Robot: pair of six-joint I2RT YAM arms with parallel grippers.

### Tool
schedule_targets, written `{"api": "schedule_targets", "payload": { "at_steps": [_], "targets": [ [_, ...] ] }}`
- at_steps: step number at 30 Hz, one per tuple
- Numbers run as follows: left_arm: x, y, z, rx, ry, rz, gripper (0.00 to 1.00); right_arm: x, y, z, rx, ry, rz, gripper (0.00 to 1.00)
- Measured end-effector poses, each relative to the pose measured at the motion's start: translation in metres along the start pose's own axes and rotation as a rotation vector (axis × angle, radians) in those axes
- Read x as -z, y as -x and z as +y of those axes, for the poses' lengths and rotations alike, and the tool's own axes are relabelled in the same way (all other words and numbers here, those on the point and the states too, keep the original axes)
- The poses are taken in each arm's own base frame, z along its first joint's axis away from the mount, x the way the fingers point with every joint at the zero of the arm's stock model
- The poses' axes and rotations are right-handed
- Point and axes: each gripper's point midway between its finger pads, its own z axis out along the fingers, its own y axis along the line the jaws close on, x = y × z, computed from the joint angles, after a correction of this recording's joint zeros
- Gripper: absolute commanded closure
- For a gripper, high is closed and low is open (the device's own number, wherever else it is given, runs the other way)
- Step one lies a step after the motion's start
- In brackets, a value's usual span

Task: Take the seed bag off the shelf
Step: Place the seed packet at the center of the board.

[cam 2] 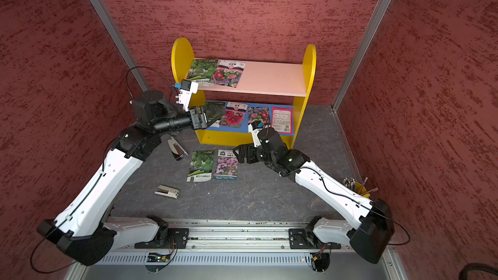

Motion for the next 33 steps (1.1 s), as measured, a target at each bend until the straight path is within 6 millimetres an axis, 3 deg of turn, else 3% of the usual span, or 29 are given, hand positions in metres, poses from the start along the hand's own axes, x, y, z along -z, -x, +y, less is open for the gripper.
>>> {"api": "schedule_targets", "payload": {
  "at_steps": [5, 12, 22, 33],
  "targets": [
    [-0.018, 0.042, 0.0, -0.085, 0.066, -0.051, 0.0, 0.005, -0.001, -0.001, 0.01, -0.01, 0.001, 0.02],
    [-0.041, 0.077, 0.028, -0.186, 0.233, -0.105, 0.0, 0.011, -0.003, -0.006, 0.027, -0.035, 0.006, 0.02],
    [-0.08, 0.094, 0.063, -0.355, 0.467, -0.104, 0.0, 0.018, 0.0, -0.009, 0.044, -0.059, -0.014, 0.02],
    [-0.109, 0.093, 0.113, -0.435, 0.671, -0.059, 0.0, 0.029, 0.004, -0.01, 0.059, -0.073, -0.042, 0.02]
  ]
}}
